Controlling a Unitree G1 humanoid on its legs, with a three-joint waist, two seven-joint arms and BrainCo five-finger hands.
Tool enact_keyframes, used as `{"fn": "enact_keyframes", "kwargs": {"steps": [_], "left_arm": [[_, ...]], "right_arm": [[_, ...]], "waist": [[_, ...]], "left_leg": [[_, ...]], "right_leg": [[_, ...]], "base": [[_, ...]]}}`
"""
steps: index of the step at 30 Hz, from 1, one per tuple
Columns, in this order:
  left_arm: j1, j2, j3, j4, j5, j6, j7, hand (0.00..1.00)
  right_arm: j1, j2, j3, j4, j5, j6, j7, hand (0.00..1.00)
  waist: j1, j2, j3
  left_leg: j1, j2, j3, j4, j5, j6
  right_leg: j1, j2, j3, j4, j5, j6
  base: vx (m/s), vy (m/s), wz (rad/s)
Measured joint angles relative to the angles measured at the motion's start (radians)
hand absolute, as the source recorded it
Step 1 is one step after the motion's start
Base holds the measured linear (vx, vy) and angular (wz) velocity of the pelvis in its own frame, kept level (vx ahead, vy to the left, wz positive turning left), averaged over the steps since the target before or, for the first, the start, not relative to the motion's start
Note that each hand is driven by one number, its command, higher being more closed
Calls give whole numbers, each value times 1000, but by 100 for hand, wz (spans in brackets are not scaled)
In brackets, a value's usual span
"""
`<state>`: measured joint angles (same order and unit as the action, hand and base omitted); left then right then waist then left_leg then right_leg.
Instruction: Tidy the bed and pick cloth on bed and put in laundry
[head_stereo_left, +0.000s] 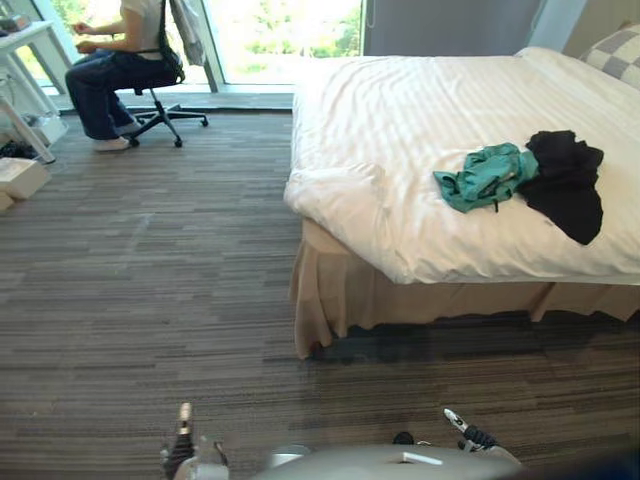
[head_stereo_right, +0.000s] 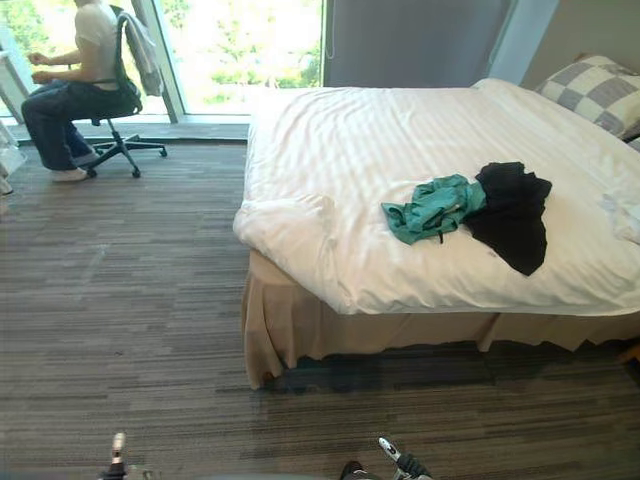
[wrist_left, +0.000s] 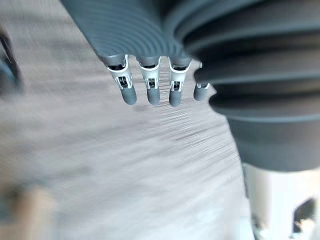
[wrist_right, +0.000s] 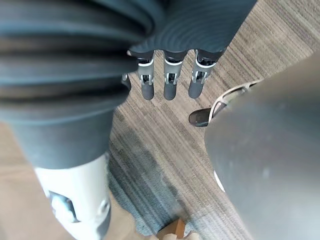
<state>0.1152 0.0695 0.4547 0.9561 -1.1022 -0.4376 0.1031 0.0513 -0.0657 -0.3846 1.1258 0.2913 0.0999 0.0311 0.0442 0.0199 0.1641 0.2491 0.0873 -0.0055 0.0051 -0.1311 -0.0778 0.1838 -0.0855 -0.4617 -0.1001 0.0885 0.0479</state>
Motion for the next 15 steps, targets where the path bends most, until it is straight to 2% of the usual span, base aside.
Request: {"fn": "enact_keyframes", "kwargs": {"steps": [2, 3, 8, 9, 12, 14, 15], "left_arm": [[-20, 26, 46, -56, -15, -20, -19, 0], [-24, 45, 76, -112, -9, -34, -18, 0], [-107, 183, 122, -275, 123, -79, 9, 0], [-134, 215, 124, -321, 210, -84, 41, 0], [-168, 256, 122, -354, 353, -83, 100, 0], [-199, 281, 106, -360, 506, -75, 144, 0], [-208, 284, 99, -368, 533, -74, 147, 0]], "right_arm": [[-1, -17, 1, 1, 0, 18, 0, 0], [-6, -31, 1, 1, 0, 28, 0, 0], [-19, -53, 1, 0, 0, 39, -7, 0], [-17, -52, 1, 0, 0, 39, -11, 0], [-14, -53, 1, 0, -1, 37, -18, 0], [-2, -51, 0, -3, -2, 28, -18, 0], [4, -51, 0, -7, -2, 26, -18, 0]], "waist": [[3, 5, -4], [4, 22, -10], [5, 39, -19], [4, 41, -20], [5, 44, -18], [3, 58, -17], [2, 58, -18]], "left_leg": [[12, 4, -6, -5, 10, 5], [15, 5, -6, -5, 9, 4], [16, 1, -3, -5, 8, 3], [16, 1, 1, -4, 5, 1], [25, 5, 28, -4, -3, 0], [34, 18, 60, -1, -16, -1], [34, 19, 67, -1, -18, -1]], "right_leg": [[16, 2, -12, 4, -2, -4], [19, 2, -13, 4, -3, -4], [19, -1, -12, 4, -1, -2], [19, 2, -9, 4, -1, -2], [14, 9, 18, -1, 1, -1], [7, 16, 49, -1, 3, -3], [4, 17, 55, -1, 2, -3]], "base": [[75, 11, 20], [68, 43, 4], [28, 56, 0], [-2, 48, -6], [-9, 40, -25], [-10, 38, -42], [13, 44, -38]]}}
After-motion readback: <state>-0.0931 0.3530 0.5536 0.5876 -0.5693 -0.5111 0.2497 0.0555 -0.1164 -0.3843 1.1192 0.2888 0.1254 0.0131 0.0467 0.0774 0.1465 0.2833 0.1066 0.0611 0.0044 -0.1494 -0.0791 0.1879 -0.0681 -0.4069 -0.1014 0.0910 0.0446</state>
